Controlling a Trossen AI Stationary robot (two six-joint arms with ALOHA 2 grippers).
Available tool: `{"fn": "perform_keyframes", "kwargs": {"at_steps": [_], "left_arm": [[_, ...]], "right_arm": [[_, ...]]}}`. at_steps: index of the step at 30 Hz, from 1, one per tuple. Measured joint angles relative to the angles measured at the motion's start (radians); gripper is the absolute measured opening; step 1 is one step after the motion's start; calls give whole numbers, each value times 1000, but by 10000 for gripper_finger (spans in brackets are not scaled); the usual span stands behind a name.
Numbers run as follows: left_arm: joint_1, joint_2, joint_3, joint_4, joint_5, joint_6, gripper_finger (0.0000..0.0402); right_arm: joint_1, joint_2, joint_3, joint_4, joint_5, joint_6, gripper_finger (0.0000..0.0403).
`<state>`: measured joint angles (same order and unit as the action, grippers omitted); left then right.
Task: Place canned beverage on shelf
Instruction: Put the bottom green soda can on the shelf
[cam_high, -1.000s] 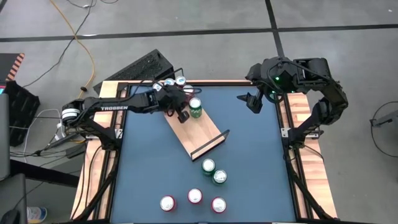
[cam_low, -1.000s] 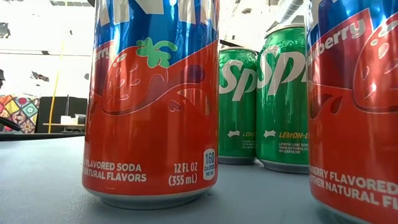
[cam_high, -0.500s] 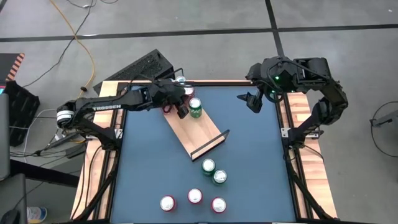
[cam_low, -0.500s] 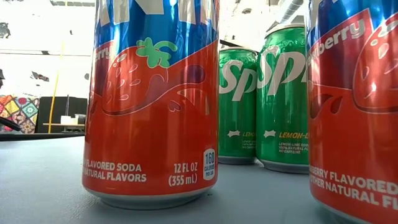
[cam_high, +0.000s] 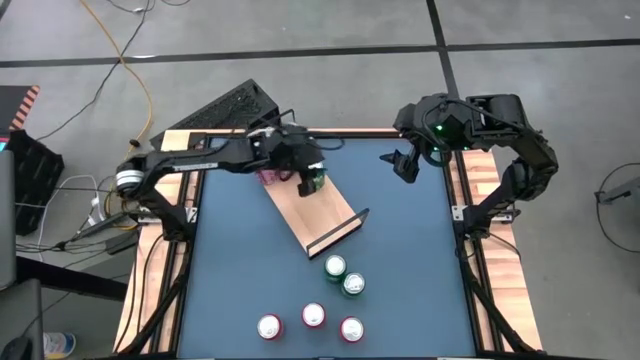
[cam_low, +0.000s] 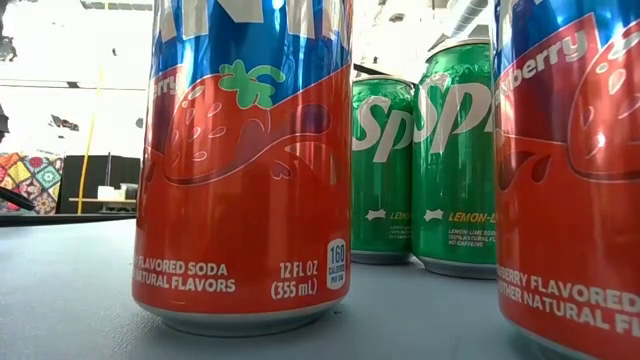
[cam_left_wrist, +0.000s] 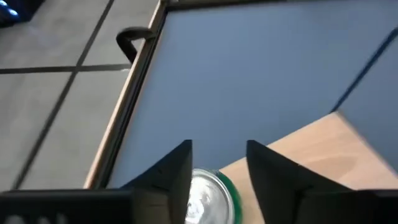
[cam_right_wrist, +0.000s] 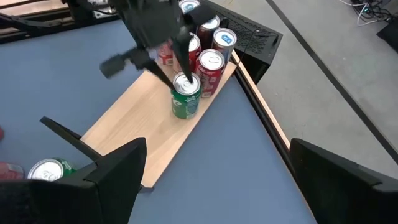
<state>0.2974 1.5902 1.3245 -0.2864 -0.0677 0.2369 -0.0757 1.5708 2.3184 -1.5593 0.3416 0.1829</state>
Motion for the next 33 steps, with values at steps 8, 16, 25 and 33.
{"fn": "perform_keyframes", "kwargs": {"at_steps": [8, 16, 25, 33], "left_arm": [[-12, 172, 209, -180, -102, 93, 182], [-13, 180, 226, -317, -51, 73, 183], [-36, 173, 228, -399, 39, 75, 183], [-84, 167, 226, -407, 7, 105, 183]], "right_arm": [[0, 0, 0, 0, 0, 3, 380], [3, 0, 0, -2, 0, 19, 380], [3, 0, 0, -3, 0, -3, 380], [2, 0, 0, -3, 0, -8, 380]]}}
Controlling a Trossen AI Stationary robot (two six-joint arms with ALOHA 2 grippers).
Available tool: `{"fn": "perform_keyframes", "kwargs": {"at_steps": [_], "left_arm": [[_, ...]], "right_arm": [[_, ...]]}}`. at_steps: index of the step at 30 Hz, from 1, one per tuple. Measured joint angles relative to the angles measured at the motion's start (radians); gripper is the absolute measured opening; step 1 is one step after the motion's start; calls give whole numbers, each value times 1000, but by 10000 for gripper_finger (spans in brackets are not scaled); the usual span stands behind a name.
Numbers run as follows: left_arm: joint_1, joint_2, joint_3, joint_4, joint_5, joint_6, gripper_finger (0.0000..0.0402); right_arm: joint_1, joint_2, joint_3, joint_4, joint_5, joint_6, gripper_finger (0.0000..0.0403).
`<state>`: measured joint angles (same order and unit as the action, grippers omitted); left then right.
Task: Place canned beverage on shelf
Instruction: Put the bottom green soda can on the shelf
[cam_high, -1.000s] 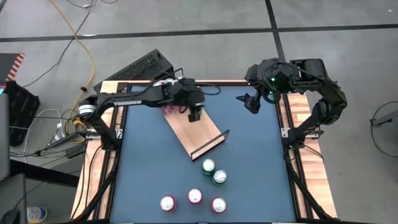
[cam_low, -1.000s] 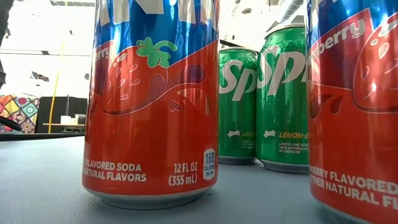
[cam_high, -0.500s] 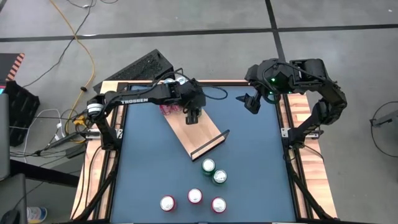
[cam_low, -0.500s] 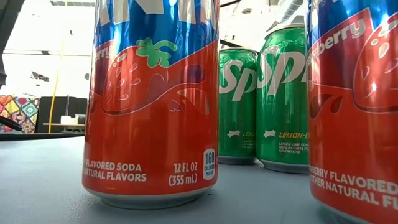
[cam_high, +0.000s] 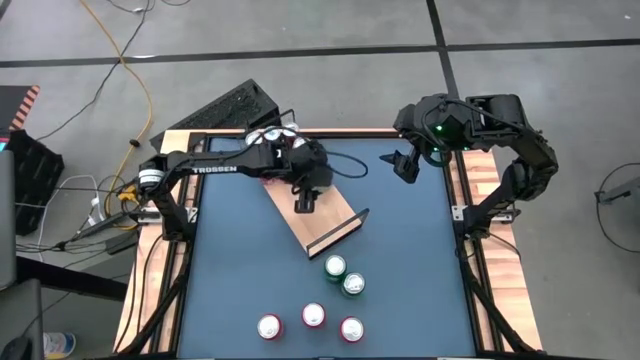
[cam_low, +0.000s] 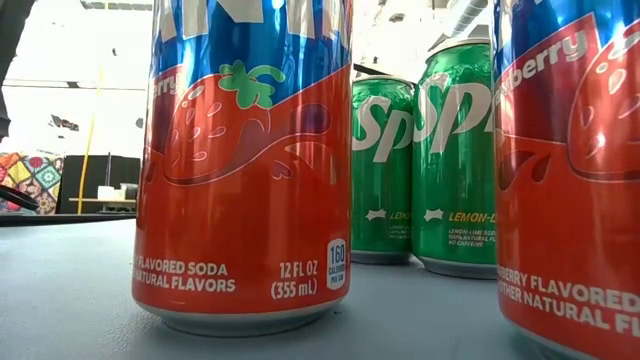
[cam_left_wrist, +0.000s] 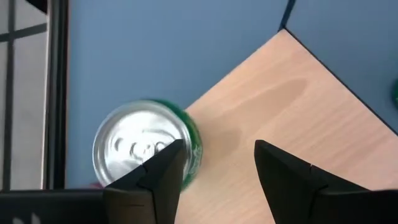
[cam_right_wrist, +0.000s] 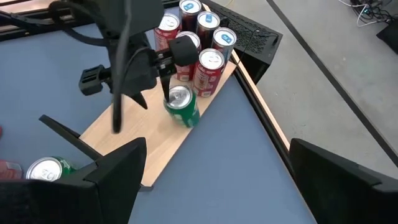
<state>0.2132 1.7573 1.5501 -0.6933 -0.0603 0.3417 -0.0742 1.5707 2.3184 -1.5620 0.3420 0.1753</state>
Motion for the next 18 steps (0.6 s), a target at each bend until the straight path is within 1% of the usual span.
{"fn": "perform_keyframes", "kwargs": {"at_steps": [7, 16, 18], "left_arm": [[6, -1, 0, 0, -34, -44, 183], [5, -1, 0, 1, -36, -55, 183], [6, -1, 0, 3, -48, -88, 183]], "right_arm": [[2, 0, 0, -1, 0, 3, 380], [0, 0, 0, -1, 3, 25, 380], [-11, 14, 1, -2, 47, 28, 380]]}}
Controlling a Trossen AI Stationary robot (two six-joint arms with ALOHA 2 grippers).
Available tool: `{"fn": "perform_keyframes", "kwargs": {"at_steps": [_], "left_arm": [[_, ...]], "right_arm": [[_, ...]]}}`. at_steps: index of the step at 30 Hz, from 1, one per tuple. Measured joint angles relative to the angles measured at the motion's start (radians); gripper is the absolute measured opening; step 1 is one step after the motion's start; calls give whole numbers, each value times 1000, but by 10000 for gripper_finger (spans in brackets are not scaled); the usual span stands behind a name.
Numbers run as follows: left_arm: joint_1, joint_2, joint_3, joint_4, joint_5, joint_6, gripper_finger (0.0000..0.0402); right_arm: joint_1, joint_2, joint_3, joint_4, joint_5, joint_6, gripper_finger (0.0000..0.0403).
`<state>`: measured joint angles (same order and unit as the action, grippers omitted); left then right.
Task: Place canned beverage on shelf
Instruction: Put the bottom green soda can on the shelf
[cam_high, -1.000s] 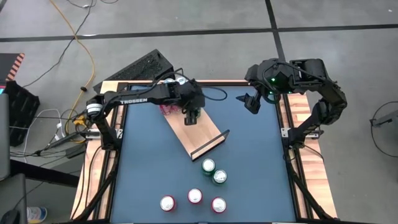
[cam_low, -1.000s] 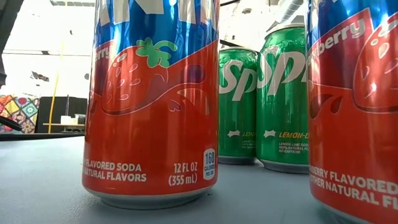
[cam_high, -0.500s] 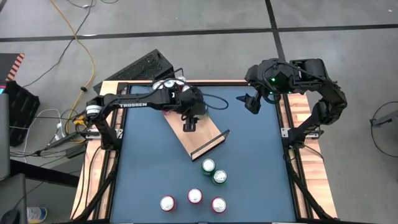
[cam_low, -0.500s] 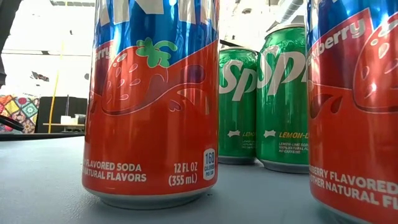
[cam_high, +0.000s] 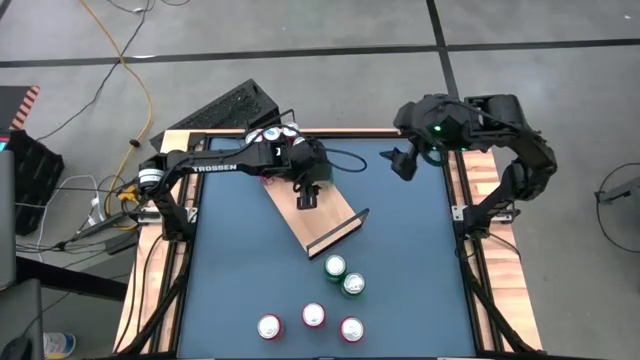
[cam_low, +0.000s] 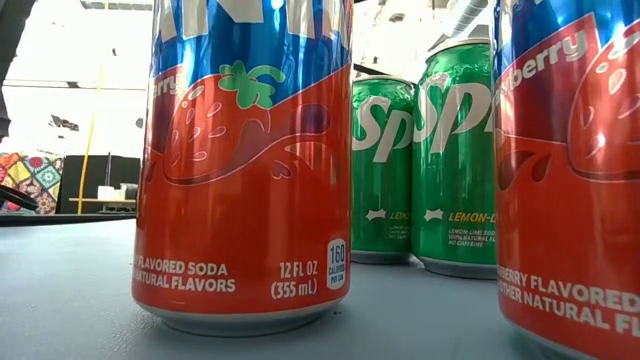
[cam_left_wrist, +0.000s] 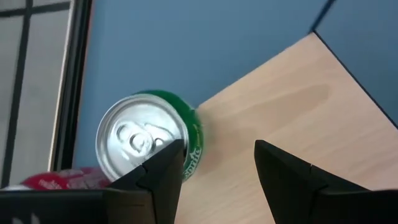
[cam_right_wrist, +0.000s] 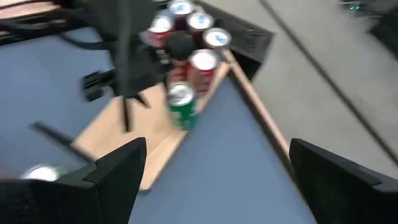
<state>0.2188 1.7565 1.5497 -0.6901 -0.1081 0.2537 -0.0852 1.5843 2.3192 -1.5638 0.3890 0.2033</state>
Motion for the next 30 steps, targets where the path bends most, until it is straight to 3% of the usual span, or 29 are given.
{"fn": "perform_keyframes", "kwargs": {"at_steps": [3, 9, 13, 18, 21, 26, 28, 30], "left_arm": [[0, 0, 0, 1, -11, -57, 183], [-3, 2, 10, -2, -8, -128, 183], [-5, 2, 11, -1, -11, -145, 183], [-5, 2, 12, -1, -10, -149, 183], [-4, 2, 12, 7, -11, -147, 183], [-2, 2, 12, 14, -33, -152, 183], [-2, 2, 12, 18, -57, -163, 183], [-2, 2, 12, 27, -66, -178, 183]], "right_arm": [[-27, 33, 0, -7, 44, 1, 380], [-75, 87, -1, -7, 33, -10, 380], [-122, 125, -1, -7, 32, -115, 380], [-273, 169, -2, 36, 21, -254, 376], [-395, 171, -2, 105, -138, -367, 364], [-631, 165, -4, 130, -613, -485, 331], [-703, 162, -44, 132, -688, -461, 315], [-739, 151, -131, 135, -694, -455, 295]]}}
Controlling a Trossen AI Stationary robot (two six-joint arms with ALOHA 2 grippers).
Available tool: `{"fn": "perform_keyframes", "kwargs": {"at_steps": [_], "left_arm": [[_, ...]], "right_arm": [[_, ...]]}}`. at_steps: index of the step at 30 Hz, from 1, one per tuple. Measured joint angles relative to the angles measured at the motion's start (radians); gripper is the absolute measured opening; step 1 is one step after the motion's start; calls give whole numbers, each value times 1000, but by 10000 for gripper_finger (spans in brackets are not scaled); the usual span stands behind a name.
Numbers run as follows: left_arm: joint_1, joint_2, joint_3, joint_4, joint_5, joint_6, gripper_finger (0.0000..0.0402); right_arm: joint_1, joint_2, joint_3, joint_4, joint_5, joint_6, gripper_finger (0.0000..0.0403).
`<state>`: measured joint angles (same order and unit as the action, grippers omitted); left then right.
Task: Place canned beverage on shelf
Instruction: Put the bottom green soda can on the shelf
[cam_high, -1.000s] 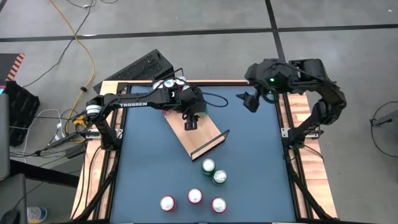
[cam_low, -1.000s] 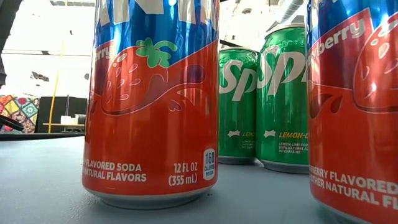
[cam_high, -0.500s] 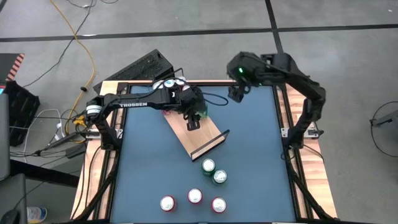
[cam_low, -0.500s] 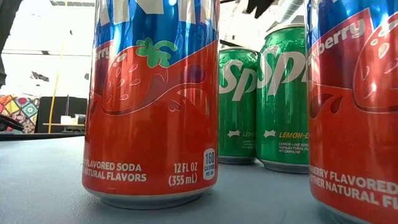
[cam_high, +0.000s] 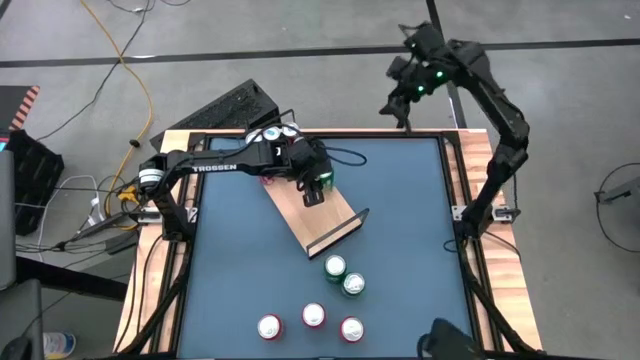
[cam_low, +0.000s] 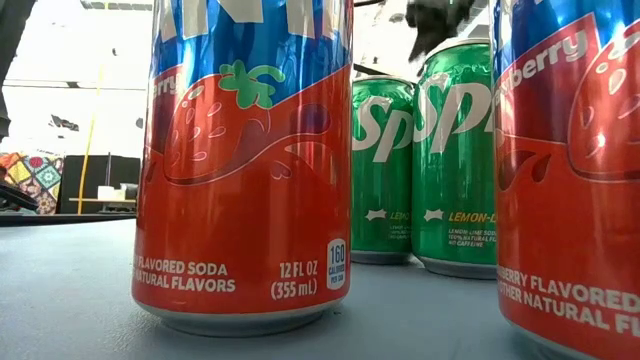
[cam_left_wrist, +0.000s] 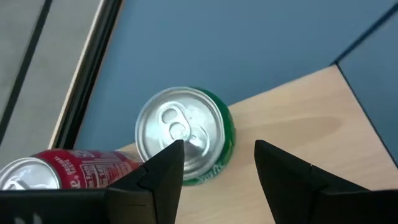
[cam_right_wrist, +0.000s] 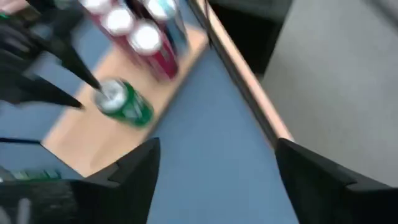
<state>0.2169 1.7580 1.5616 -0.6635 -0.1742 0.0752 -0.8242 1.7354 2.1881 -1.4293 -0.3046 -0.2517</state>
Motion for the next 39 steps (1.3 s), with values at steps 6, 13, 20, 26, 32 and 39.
{"fn": "perform_keyframes", "kwargs": {"at_steps": [6, 13, 20, 26, 32, 39], "left_arm": [[1, 0, 0, 16, -21, -10, 183], [1, 0, 1, 31, -24, -7, 183], [1, 0, 1, 30, -24, -26, 183], [1, 0, 1, 27, -24, -29, 183], [1, 0, 1, 26, -24, -35, 183], [1, 0, 1, 26, -24, -35, 183]], "right_arm": [[35, -102, -404, 183, -101, -31, 198], [137, -257, -849, 621, -179, 107, 41], [271, -253, -986, 865, -164, 174, 12], [318, -188, -986, 979, -161, 222, 2], [350, -120, -987, 1009, -161, 226, 0], [358, -91, -987, 1034, -157, 221, 0]]}}
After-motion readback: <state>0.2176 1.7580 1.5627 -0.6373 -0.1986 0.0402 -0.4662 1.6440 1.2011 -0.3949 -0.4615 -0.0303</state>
